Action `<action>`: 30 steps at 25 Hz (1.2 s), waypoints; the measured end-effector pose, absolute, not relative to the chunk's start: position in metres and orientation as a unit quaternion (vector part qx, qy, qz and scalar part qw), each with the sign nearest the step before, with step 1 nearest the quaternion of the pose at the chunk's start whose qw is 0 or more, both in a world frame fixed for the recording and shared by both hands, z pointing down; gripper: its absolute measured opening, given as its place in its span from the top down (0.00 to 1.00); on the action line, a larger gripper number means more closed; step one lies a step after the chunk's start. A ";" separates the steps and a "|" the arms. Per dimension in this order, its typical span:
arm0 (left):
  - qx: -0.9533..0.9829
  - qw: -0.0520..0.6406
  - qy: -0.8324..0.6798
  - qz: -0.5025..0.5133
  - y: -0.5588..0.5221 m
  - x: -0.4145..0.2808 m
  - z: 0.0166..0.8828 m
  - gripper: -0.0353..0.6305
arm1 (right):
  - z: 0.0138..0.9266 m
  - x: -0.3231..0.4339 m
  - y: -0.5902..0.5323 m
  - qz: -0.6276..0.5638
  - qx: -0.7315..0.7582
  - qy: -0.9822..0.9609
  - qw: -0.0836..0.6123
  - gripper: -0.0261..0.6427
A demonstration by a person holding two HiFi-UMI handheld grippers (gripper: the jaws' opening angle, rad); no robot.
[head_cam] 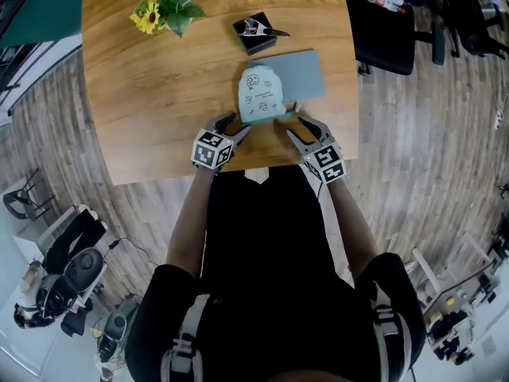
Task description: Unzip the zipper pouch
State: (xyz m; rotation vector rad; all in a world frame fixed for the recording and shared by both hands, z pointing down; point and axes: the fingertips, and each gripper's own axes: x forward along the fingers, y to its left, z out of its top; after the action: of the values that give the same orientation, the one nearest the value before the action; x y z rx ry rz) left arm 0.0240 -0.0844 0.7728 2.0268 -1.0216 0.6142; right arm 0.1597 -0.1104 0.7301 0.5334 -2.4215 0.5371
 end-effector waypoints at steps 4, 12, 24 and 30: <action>0.791 0.401 -0.401 0.231 -0.087 0.028 0.776 0.58 | 0.733 0.169 -0.114 0.207 0.209 -0.907 0.302 0.70; 0.779 0.425 -0.408 0.213 -0.092 0.028 0.779 0.62 | 0.735 0.174 -0.116 0.212 0.211 -0.905 0.302 0.72; 0.779 0.450 -0.392 0.193 -0.100 0.040 0.781 0.68 | 0.741 0.181 -0.119 0.214 0.224 -0.896 0.317 0.75; 0.774 0.466 -0.392 0.173 -0.102 0.041 0.778 0.74 | 0.747 0.178 -0.118 0.213 0.217 -0.895 0.327 0.76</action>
State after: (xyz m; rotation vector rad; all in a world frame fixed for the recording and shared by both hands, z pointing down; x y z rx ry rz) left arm 0.0407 -0.1016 0.7782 1.9001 -0.9631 0.4241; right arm 0.1784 -0.1175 0.7470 0.5677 -2.3433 0.5579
